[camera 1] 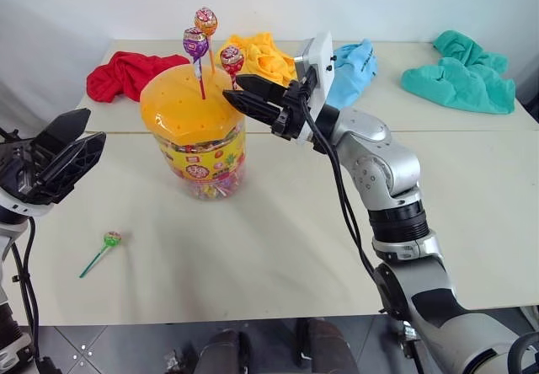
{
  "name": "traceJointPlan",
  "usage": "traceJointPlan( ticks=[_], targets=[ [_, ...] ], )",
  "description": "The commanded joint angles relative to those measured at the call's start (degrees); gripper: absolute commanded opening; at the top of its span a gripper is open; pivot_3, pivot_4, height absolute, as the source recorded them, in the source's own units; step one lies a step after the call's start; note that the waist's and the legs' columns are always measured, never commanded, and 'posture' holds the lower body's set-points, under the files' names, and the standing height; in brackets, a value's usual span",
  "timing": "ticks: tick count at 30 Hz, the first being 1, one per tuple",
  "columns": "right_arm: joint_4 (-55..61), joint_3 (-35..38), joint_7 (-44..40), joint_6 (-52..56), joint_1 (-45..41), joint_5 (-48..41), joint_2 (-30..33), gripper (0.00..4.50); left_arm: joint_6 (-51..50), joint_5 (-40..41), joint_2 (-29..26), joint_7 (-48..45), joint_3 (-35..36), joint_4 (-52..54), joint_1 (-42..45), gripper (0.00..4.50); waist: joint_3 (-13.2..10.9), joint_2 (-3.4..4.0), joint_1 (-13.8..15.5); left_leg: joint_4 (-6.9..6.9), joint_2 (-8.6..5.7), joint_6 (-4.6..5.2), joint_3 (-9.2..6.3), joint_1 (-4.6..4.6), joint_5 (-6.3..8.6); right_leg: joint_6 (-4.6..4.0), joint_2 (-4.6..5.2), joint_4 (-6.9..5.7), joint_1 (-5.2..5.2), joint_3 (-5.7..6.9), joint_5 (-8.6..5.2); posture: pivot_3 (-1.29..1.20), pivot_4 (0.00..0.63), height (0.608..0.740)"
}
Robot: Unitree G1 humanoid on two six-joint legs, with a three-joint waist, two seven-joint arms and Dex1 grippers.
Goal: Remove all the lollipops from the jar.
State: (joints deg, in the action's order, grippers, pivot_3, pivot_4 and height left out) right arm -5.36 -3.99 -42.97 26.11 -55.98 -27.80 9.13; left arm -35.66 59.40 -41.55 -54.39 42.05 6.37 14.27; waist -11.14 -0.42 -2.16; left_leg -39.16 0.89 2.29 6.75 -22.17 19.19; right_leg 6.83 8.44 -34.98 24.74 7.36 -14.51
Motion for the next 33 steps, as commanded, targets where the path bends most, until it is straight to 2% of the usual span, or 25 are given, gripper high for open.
traceJointPlan(
  ticks=[1,2,7,10,12,13,17,20,22,25,27,30,33],
  targets=[
    [-0.2,2.4,0.1,-2.0,-2.0,-1.0,-0.8,0.37,1.3,2.0,0.4,-0.4,0.4,2.3,-0.4,4.39,0.0,0.00,0.0,0.00,0.00,0.00,0.00,0.00,0.00,0.00,0.00,0.00,0.00,0.00,0.00,0.00,0.150,0.740],
    [-0.4,3.1,0.0,-2.4,-2.2,-1.7,-1.0,0.02,1.3,2.5,0.7,-0.3,0.5,2.4,-0.2,4.39,0.0,0.00,0.0,0.00,0.00,0.00,0.00,0.00,0.00,0.00,0.00,0.00,0.00,0.00,0.00,0.00,0.150,0.740],
    [-1.5,10.7,-2.2,-5.7,-3.6,-8.7,-1.6,0.02,0.9,6.2,2.3,1.2,0.9,3.1,1.2,4.39,0.0,0.00,0.3,-0.01,-0.01,0.00,-0.01,0.00,0.00,0.00,0.01,0.00,-0.02,-0.02,0.00,0.00,0.150,0.740],
    [-1.9,15.0,-3.4,-4.4,-4.0,-12.3,1.4,0.02,0.6,6.6,2.0,1.0,-0.2,4.3,0.9,4.39,0.0,-0.01,0.5,-0.01,-0.01,0.01,-0.07,0.00,0.00,0.00,0.01,0.00,-0.04,0.00,0.00,0.00,0.150,0.740],
    [-2.3,15.3,-4.4,-3.3,-3.7,-11.9,4.3,0.02,0.6,6.2,1.6,0.7,-0.8,4.9,0.4,4.39,0.0,-0.01,0.4,-0.01,-0.04,0.03,-0.08,0.00,0.01,0.00,0.02,0.00,-0.05,-0.01,0.00,0.00,0.150,0.740],
    [-2.5,14.7,-5.6,-2.8,-3.2,-11.0,6.4,0.02,0.6,6.1,1.5,0.5,-1.0,5.1,0.2,4.39,0.0,-0.01,0.4,-0.01,-0.04,0.03,-0.06,0.00,0.02,0.00,0.03,0.02,-0.05,-0.01,0.00,0.00,0.150,0.740],
    [-4.9,6.0,-14.3,0.7,5.0,1.5,26.2,0.02,3.2,2.2,-0.2,-3.5,-2.6,7.6,-3.1,4.39,0.0,-0.04,0.7,0.00,-0.02,0.04,-0.04,0.00,0.02,0.00,0.02,0.05,-0.07,0.02,0.00,0.00,0.150,0.740],
    [-9.7,-2.6,-19.8,-11.9,17.7,14.9,38.3,0.02,2.7,0.1,-3.3,-6.7,-3.4,9.5,-7.6,4.39,0.0,-0.07,0.9,0.02,-0.07,0.15,0.00,-0.05,0.09,0.00,0.06,0.30,-0.12,0.03,0.00,0.00,0.150,0.740],
    [-15.3,-4.6,-20.1,-20.1,23.0,19.5,40.5,0.02,3.3,-1.9,-4.7,-9.1,-4.6,10.9,-10.9,4.39,0.0,-0.07,0.6,0.06,-0.08,0.15,0.14,-0.04,0.15,0.03,0.06,0.48,-0.14,0.07,-0.01,0.00,0.150,0.740],
    [-19.6,-3.8,-20.3,-23.1,23.1,19.9,39.5,0.02,3.7,-1.4,-4.5,-8.4,-4.6,11.0,-11.5,4.39,0.0,0.13,-0.3,0.01,-0.04,0.15,0.69,0.13,0.14,0.06,0.06,0.59,-0.15,0.00,0.00,0.00,0.150,0.740],
    [-20.5,-3.5,-21.5,-21.2,22.3,19.2,39.0,0.51,4.3,-0.6,-3.1,-7.3,-4.2,10.6,-11.0,4.39,0.0,0.12,-0.4,0.01,0.14,0.07,0.67,0.31,-0.01,-0.01,0.02,0.55,-0.30,-0.02,0.04,0.00,0.150,0.740],
    [-20.8,-2.4,-22.2,-23.7,21.8,18.3,37.8,1.35,4.2,0.4,-2.2,-5.7,-3.8,10.1,-10.6,4.39,0.0,0.12,0.1,0.01,0.18,0.04,0.67,0.52,-0.01,-0.07,0.02,0.33,-0.36,-0.13,0.03,0.00,0.150,0.740],
    [-16.9,2.5,-26.5,-21.7,20.4,9.9,34.9,2.40,4.2,2.5,-1.1,-3.4,-2.4,9.5,-9.3,4.39,0.0,0.12,0.4,0.02,0.22,-0.01,0.68,0.52,0.04,-0.07,0.02,0.32,-0.32,-0.12,0.04,0.00,0.150,0.740]
  ],
)
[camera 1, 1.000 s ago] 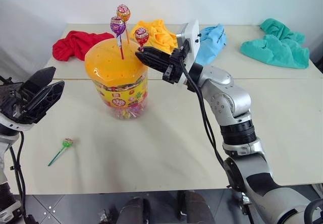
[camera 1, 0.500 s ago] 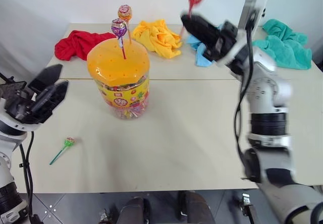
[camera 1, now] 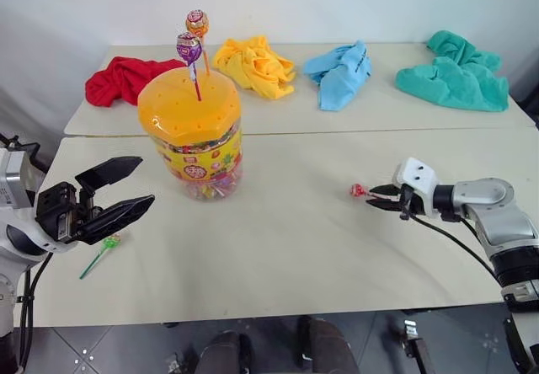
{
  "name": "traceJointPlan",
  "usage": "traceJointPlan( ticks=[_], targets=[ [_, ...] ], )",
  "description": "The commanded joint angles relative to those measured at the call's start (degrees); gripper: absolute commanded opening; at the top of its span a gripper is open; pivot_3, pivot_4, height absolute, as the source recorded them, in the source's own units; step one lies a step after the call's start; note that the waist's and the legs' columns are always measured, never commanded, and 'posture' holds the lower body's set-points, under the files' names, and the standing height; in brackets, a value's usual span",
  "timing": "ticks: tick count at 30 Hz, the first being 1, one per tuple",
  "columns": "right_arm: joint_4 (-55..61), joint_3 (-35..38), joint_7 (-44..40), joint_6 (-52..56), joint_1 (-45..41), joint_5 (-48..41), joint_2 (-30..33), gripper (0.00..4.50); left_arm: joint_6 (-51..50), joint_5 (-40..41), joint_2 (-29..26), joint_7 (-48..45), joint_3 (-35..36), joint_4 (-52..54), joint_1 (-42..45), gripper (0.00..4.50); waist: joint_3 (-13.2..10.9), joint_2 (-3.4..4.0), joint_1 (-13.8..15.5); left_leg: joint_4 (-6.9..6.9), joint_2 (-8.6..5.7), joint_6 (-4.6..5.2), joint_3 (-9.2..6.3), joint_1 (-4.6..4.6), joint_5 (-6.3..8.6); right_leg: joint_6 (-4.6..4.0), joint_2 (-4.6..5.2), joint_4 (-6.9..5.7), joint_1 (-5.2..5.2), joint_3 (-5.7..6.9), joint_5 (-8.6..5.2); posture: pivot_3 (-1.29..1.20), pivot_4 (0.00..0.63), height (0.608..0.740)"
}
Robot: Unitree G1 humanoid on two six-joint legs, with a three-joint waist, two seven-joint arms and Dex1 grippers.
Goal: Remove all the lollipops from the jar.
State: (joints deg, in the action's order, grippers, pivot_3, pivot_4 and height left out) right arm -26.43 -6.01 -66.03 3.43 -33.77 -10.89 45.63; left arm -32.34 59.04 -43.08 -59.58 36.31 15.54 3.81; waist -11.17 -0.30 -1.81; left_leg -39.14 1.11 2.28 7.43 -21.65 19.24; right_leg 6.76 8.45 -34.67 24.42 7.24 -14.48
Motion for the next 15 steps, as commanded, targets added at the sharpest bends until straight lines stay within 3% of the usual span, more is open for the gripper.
traceJointPlan(
  ticks=[1,2,9,15],
  targets=[
    [5.8,5.9,-4.6,2.0,-2.6,-9.5,-2.4,2.69,0.8,3.5,0.8,2.6,3.8,0.1,1.5,4.39,0.0,0.01,0.1,0.01,0.01,0.00,0.00,0.00,0.01,0.00,0.00,0.00,0.01,0.01,0.00,0.00,0.150,0.740],
    [7.3,7.0,-5.8,2.9,-3.6,-11.7,-3.1,3.04,0.8,4.2,1.1,3.3,4.4,0.0,1.7,4.39,0.0,0.06,0.1,0.01,0.02,0.00,0.00,-0.02,0.03,0.00,-0.01,0.00,0.02,0.03,0.00,0.00,0.150,0.740],
    [16.0,9.8,-4.7,16.5,-16.7,-24.3,-10.6,3.04,1.8,8.7,4.2,10.0,8.9,-1.3,4.0,4.39,-0.1,0.13,0.2,0.00,0.04,0.01,-0.09,-0.03,0.06,0.00,0.01,-0.05,0.02,0.09,0.00,0.00,0.150,0.740],
    [18.1,6.5,0.6,18.9,-24.1,-23.5,-20.7,3.04,1.9,10.0,4.5,11.5,9.1,-2.0,5.2,4.39,-0.1,0.11,0.3,0.00,0.01,0.01,-0.09,-0.04,0.10,-0.01,0.02,-0.14,0.08,0.11,0.00,0.00,0.150,0.740]
  ],
)
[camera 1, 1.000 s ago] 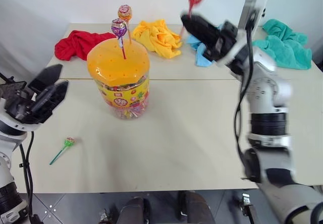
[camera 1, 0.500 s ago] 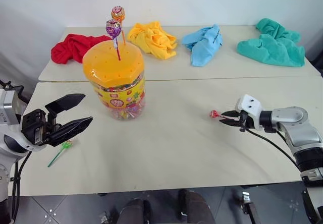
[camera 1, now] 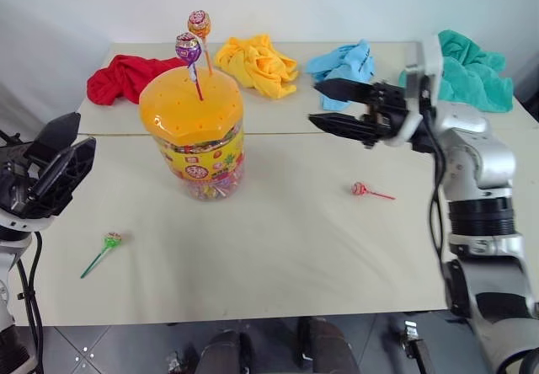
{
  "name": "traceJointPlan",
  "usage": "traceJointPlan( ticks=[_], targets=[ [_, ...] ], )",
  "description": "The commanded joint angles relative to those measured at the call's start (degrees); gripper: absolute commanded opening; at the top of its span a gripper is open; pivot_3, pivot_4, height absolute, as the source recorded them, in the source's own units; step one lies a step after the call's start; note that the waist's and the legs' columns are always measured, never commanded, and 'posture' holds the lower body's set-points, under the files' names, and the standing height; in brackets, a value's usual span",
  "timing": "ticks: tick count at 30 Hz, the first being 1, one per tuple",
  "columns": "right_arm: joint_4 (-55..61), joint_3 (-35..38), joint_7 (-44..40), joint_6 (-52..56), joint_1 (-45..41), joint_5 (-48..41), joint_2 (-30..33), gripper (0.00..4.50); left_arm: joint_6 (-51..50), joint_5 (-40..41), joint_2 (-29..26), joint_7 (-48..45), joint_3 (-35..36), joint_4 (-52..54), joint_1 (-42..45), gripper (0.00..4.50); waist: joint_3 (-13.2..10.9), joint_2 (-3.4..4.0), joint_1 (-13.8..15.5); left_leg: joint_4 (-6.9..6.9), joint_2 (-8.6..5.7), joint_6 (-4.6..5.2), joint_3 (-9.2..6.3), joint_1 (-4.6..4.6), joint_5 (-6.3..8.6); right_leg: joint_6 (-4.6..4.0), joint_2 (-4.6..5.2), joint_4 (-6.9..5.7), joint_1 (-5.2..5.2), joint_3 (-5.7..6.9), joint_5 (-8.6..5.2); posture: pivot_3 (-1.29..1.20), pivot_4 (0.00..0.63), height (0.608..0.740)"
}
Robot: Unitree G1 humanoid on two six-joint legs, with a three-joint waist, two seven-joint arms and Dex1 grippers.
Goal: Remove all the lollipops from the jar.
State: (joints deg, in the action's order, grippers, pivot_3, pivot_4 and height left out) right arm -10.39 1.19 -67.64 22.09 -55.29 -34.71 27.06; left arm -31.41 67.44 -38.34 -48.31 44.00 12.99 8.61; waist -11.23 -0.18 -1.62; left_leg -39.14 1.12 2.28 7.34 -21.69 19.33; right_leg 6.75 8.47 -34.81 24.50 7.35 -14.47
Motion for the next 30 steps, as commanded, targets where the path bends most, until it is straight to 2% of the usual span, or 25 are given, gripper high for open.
traceJointPlan(
  ticks=[1,7,13,17,23,27,30],
  targets=[
    [1.9,-1.3,2.8,0.2,-3.3,1.0,-3.1,3.04,0.9,1.7,-0.4,0.1,1.3,0.4,0.4,4.39,0.0,-0.01,0.1,0.00,-0.02,0.01,-0.05,-0.03,0.01,0.00,0.01,-0.02,0.01,0.03,0.00,0.00,0.150,0.740],
    [-2.3,-6.1,11.0,1.0,-10.0,6.3,-13.0,3.04,-0.5,3.0,-0.9,-0.7,-0.3,-0.6,1.1,4.39,0.0,-0.02,-0.3,0.00,-0.05,0.02,-0.09,-0.09,0.01,0.00,0.01,-0.12,0.10,0.06,0.00,0.00,0.150,0.740],
    [-5.9,-8.4,14.9,0.0,-13.7,10.6,-18.8,3.04,0.0,2.5,0.0,-0.6,-1.4,-0.6,1.5,4.39,0.0,-0.05,-0.3,0.00,-0.08,0.02,-0.12,-0.10,0.02,0.00,0.01,-0.15,0.10,0.06,0.00,0.00,0.150,0.740],
    [-7.5,-7.9,15.8,-0.8,-14.7,11.9,-20.5,2.18,0.3,2.5,0.1,-0.5,-1.8,-0.7,1.8,4.39,0.0,-0.05,-0.4,0.00,-0.09,0.02,-0.13,-0.11,0.02,0.00,0.00,-0.15,0.12,0.05,0.00,0.00,0.150,0.740],
    [-8.4,-3.0,16.1,-1.9,-15.7,8.6,-21.7,0.06,0.4,2.7,-0.1,-0.9,-2.0,-1.3,2.6,4.39,0.0,-0.06,-0.5,0.00,-0.08,0.01,-0.14,-0.13,0.02,0.00,-0.01,-0.13,0.12,0.06,0.00,0.00,0.150,0.740],
    [-8.5,3.5,14.7,-3.3,-16.5,2.9,-21.1,0.02,1.2,2.3,0.3,-0.8,-3.1,-1.0,4.6,4.39,0.0,-0.06,-0.2,0.00,-0.09,0.01,-0.16,-0.18,0.02,0.00,-0.02,-0.12,0.13,0.07,0.00,0.00,0.150,0.740],
    [-6.4,7.7,11.2,0.3,-15.7,-1.6,-15.6,0.02,0.8,2.0,-0.6,-2.1,-5.4,0.0,6.7,4.39,0.0,-0.09,0.1,-0.04,-0.15,0.02,-0.37,-0.32,0.01,0.00,-0.01,-0.10,0.13,0.15,0.00,0.00,0.150,0.740]
  ],
)
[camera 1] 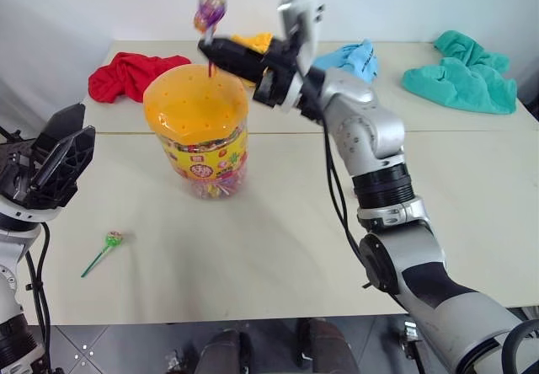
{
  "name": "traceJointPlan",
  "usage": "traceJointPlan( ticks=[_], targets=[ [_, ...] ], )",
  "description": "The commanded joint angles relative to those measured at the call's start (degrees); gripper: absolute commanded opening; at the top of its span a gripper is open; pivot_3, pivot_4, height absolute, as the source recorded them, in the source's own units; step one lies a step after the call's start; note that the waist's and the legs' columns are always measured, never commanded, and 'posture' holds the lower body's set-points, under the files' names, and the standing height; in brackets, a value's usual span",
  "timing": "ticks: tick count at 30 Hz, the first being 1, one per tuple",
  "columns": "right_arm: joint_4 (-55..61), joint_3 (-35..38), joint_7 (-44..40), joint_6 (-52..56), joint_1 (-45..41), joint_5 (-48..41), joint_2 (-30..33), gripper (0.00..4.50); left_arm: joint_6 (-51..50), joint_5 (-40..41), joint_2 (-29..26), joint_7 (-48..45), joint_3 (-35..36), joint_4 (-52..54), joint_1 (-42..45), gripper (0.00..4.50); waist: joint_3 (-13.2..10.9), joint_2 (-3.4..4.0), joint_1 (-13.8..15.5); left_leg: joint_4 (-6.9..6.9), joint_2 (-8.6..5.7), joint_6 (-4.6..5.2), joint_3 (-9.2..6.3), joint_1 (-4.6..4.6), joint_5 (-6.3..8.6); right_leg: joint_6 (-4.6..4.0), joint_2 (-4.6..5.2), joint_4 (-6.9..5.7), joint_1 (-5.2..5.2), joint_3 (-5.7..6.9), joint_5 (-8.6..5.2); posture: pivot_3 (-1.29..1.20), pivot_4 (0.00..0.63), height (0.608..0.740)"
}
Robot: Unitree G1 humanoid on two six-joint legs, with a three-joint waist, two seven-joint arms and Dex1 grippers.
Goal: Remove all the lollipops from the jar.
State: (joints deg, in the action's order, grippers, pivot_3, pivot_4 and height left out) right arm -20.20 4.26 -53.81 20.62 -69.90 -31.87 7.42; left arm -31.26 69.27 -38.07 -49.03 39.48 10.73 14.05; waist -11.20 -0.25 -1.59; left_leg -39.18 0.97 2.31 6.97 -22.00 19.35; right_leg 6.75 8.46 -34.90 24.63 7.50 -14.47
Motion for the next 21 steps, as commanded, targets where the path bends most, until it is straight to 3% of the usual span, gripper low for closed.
traceJointPlan(
  ticks=[1,5,7,8,10,14,20,21],
  targets=[
    [4.1,5.0,-3.6,2.5,-0.5,-4.9,5.9,0.02,0.5,0.0,-1.2,-1.8,-1.4,2.6,1.4,4.39,0.0,-0.03,0.0,-0.01,-0.03,0.00,-0.07,-0.04,0.00,0.00,0.01,0.00,0.00,0.00,0.00,0.00,0.150,0.740],
    [7.0,1.2,-9.4,9.3,4.6,-0.6,21.0,0.02,0.0,-2.0,-3.9,-5.1,-3.5,2.9,1.1,4.39,0.0,-0.06,0.0,0.01,-0.06,0.09,-0.13,-0.14,0.06,0.00,0.03,0.10,0.03,0.08,0.00,0.00,0.150,0.740],
    [5.9,-4.0,-13.7,5.1,10.2,8.7,32.1,0.02,0.1,-4.1,-5.9,-7.6,-4.9,2.9,0.0,4.39,0.0,-0.06,-0.1,0.06,-0.07,0.10,-0.04,-0.16,0.07,0.01,0.03,0.23,0.04,0.09,0.00,0.00,0.150,0.740],
    [2.5,-8.2,-14.3,-2.1,14.1,17.4,39.1,0.02,0.7,-5.9,-7.0,-9.1,-5.5,2.6,-0.8,4.39,0.0,-0.06,0.0,0.07,-0.08,0.10,0.00,-0.15,0.07,0.02,0.01,0.27,0.04,0.11,0.00,0.00,0.150,0.740],
    [-2.3,-11.6,-14.8,-8.9,18.7,24.6,46.4,0.02,1.6,-7.9,-8.0,-10.7,-6.0,2.2,-1.8,4.39,0.0,-0.04,0.1,0.09,-0.15,0.09,0.10,-0.16,0.08,0.06,0.01,0.40,0.02,0.14,-0.03,0.00,0.150,0.740],
    [-10.3,-12.9,-16.6,-12.7,26.3,28.9,51.8,0.02,1.8,-10.6,-9.7,-13.9,-6.5,2.2,-3.8,4.39,-0.1,0.12,-0.7,0.07,-0.08,0.09,0.47,-0.13,0.03,0.13,-0.02,0.67,0.03,0.03,-0.07,0.00,0.150,0.740],
    [-20.6,-13.2,-13.8,-18.4,28.4,34.2,51.9,0.02,1.8,-12.2,-11.0,-18.1,-7.7,4.3,-5.6,4.39,-0.1,0.21,-1.6,0.07,0.18,0.03,0.73,0.12,0.00,0.06,-0.06,0.46,0.03,-0.18,-0.04,0.00,0.150,0.740],
    [-21.3,-12.9,-13.8,-18.5,28.5,34.2,51.7,0.24,1.2,-11.8,-11.1,-18.3,-7.6,4.6,-5.8,4.39,-0.1,0.21,-1.6,0.07,0.19,0.03,0.74,0.14,0.00,0.05,-0.06,0.44,0.03,-0.20,-0.04,0.00,0.150,0.740]
  ],
)
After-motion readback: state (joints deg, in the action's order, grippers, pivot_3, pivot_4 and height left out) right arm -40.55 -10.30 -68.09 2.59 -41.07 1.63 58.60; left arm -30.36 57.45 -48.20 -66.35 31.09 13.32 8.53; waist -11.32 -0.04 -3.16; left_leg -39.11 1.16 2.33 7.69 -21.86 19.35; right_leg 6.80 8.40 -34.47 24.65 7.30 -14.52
